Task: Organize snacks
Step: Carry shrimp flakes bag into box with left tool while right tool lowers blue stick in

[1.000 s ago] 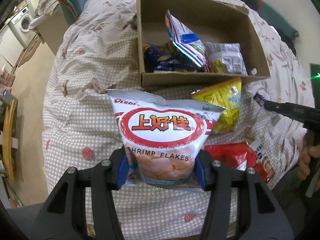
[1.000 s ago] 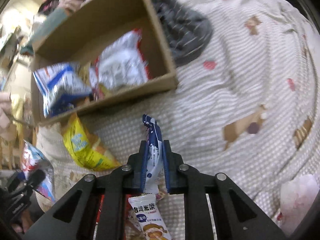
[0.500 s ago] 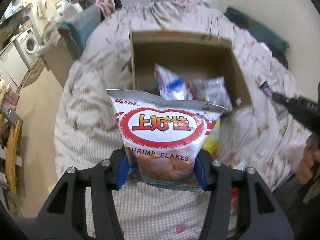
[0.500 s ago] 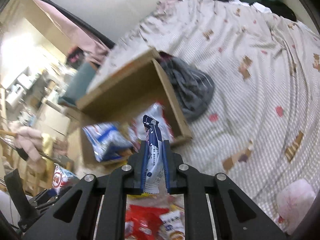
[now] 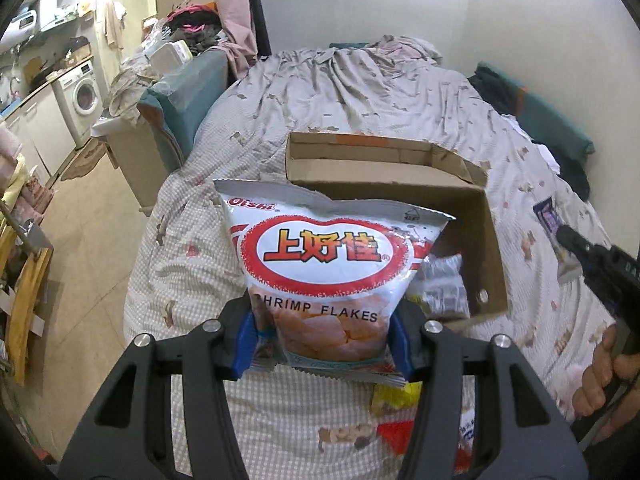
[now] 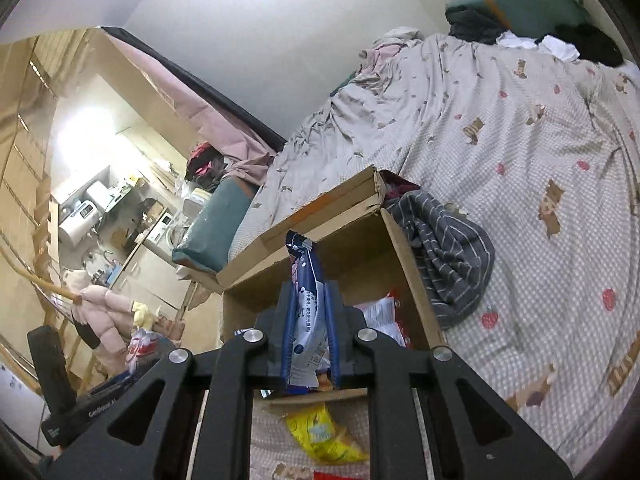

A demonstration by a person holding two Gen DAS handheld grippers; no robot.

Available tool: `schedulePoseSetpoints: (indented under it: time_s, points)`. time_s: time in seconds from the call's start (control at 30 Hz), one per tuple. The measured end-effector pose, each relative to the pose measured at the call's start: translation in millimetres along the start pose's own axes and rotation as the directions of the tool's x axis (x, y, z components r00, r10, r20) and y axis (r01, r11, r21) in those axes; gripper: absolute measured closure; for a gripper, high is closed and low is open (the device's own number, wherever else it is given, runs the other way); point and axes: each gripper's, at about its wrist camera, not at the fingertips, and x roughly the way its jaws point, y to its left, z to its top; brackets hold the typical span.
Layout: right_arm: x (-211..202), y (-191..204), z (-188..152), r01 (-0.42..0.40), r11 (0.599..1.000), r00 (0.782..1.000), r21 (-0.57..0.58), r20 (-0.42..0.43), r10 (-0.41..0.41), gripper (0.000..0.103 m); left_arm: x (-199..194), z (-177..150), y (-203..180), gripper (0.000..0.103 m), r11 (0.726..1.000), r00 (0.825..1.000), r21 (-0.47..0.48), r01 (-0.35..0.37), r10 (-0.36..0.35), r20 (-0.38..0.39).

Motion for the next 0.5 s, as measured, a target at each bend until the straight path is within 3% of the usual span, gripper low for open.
schedulePoseSetpoints:
  time_s: [0.33, 0.5]
  points:
    - [58, 2, 14, 0.042, 0.996, 0.994, -0.076, -0.094, -0.049, 0.088, 43, 30, -24, 0.053, 0.999, 1.000, 0.035, -0.005, 0.006, -0.007]
    - [84, -9, 15, 0.096, 0.993, 0.981, -0.063, -0.165, -0.105, 0.088, 70, 34, -48, 0.053, 0.998, 0.999, 0.068, 0.008, -0.005, -0.039]
